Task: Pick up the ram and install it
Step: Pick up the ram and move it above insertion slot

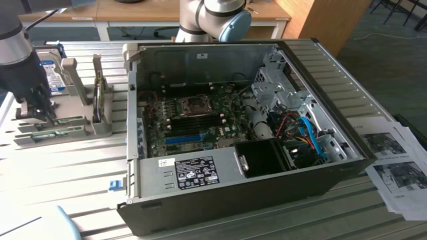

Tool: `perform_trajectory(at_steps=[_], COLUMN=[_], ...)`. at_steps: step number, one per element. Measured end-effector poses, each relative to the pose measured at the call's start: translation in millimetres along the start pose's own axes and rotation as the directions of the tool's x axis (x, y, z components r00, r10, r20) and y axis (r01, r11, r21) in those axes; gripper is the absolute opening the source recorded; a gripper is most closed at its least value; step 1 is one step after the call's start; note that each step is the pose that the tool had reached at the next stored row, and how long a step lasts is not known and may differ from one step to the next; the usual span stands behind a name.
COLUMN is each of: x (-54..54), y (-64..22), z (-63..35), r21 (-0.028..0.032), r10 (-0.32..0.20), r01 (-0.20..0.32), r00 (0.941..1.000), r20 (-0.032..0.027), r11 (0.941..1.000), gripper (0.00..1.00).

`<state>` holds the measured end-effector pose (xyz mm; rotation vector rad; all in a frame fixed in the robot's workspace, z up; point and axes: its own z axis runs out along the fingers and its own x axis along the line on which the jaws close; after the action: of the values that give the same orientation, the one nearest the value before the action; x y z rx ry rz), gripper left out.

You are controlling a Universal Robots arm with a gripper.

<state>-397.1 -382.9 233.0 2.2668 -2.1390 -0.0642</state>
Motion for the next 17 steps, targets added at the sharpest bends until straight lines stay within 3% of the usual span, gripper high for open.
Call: perform_trajectory(at_steps=[11, 17], x=[0.2, 0.3], y=[-0.6, -0.7], z=[13.8, 15.3], r21=[0.0001, -0.0001], r10=[0.0, 0.0], r01=[0.0, 0.0], r00=[1.0, 1.0], r20=[0.0, 0.0], r11=[1.0, 1.0], gripper=[0.29, 0.29])
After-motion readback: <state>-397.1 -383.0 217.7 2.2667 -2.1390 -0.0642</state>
